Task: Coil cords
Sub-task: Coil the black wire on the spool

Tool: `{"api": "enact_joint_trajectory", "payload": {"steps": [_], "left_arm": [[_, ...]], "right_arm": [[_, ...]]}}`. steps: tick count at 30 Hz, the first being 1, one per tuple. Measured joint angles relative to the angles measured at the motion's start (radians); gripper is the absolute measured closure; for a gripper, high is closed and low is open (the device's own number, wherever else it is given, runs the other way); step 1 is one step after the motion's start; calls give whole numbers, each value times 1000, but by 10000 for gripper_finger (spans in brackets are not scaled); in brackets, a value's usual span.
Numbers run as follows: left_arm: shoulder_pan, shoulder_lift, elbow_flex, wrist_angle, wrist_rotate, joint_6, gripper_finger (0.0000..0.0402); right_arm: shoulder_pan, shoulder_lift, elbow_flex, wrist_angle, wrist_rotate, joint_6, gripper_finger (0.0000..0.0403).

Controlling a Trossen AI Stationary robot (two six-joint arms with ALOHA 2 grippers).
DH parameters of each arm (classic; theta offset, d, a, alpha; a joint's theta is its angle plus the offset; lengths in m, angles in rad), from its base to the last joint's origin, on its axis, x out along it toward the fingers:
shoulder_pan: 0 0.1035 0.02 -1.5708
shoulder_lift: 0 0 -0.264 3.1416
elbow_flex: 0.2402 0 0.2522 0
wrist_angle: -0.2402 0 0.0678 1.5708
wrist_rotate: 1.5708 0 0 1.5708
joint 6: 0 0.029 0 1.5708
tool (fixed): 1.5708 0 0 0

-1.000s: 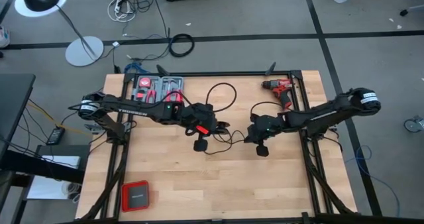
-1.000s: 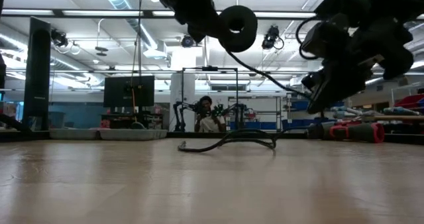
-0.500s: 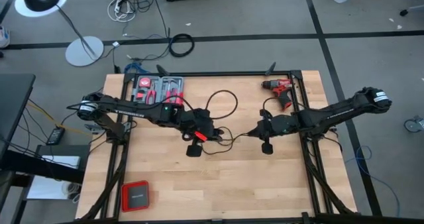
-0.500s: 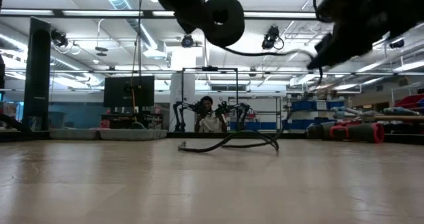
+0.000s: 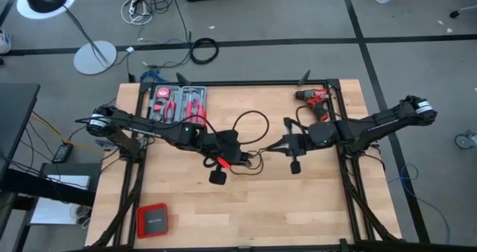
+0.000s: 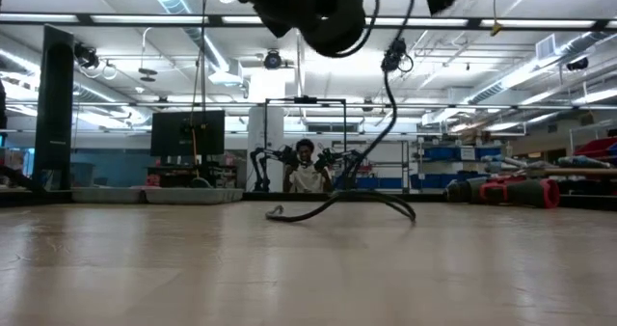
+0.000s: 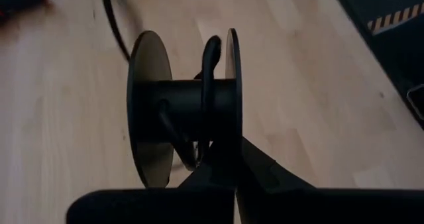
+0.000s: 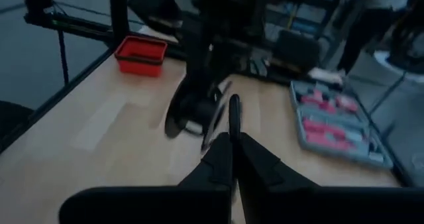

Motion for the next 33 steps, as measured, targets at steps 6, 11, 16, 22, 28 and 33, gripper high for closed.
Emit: {"api": "enact_joint_trajectory", "payload": {"steps": [6,11,16,22,28,33], "left_arm": [[0,0,0,9,-6,3,402],[2,0,0,4,-10,26,402],[2,0,0,3,-12,27,402],[2,0,0,4,-74,5,402],[2,0,0,7,-98,-27,402],[2,0,0,11,-98,-35,402]], "right_arm": [[-5,79,122,-151,-47,-18,399],[21,70,146,-266,17,-14,399],[27,14,147,-411,65,55,399],[116,-33,147,-461,66,128,399],[189,-38,147,-423,133,129,399],[189,-25,147,-312,136,30,399]]}}
